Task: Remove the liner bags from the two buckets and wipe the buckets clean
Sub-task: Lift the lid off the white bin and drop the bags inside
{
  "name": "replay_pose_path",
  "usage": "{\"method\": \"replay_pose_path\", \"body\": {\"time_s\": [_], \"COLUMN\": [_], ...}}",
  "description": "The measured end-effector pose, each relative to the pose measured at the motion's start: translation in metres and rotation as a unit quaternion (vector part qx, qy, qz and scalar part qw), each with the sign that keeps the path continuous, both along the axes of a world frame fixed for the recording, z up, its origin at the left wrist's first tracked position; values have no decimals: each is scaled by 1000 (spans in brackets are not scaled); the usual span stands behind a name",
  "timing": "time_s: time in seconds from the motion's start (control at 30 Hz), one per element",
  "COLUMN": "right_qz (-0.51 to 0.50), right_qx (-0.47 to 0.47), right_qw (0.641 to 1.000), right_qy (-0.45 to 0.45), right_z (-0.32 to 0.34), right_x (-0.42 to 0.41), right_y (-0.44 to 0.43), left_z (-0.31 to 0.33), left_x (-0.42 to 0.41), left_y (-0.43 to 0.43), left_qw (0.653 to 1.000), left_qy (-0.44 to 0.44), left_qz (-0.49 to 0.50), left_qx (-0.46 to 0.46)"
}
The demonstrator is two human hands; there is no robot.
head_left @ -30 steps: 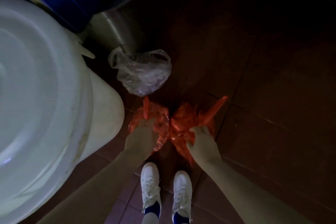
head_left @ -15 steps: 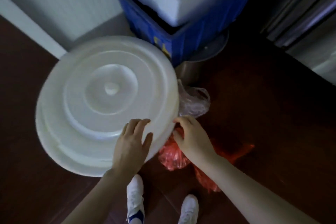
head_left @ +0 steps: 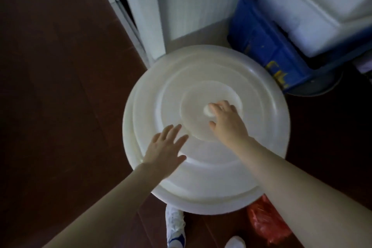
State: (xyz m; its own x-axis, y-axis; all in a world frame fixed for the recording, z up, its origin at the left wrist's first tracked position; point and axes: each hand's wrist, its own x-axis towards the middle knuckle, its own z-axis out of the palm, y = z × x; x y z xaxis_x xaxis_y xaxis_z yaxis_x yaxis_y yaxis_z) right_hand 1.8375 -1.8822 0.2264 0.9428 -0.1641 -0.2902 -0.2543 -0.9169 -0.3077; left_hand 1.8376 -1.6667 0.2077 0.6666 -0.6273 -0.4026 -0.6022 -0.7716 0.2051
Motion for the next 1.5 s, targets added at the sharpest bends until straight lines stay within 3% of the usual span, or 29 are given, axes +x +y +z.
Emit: {"method": "replay_pose_path", "body": {"time_s": [0.27,0.5,0.67,0.87,1.17,1.37,1.5], "right_qz": [-12,0,60,192,457,598,650], "right_qx": [-55,-63,-32,15,45,0,-22], "right_qw": [998,998,997,978,884,801,760], "right_qy": [14,-13,-45,-85,-83,-35,-2], "right_z": [-21,-13,14,54,62,7,-61], "right_x": [32,27,14,-9,-75,-133,-161], "right_y": [12,25,55,129,299,414,460], "left_z": [-15,-5,17,60,73,35,-26], "left_x": [0,-9,-43,-115,-254,-333,-371], "left_y": [13,24,56,112,215,277,309], "left_qw": [998,999,994,964,871,790,772], "left_qy": [21,-11,-62,-116,-162,-71,-11], "left_qz": [-5,-3,54,214,458,608,635], "left_qx": [-55,-43,-66,-108,-70,-22,-8]}}
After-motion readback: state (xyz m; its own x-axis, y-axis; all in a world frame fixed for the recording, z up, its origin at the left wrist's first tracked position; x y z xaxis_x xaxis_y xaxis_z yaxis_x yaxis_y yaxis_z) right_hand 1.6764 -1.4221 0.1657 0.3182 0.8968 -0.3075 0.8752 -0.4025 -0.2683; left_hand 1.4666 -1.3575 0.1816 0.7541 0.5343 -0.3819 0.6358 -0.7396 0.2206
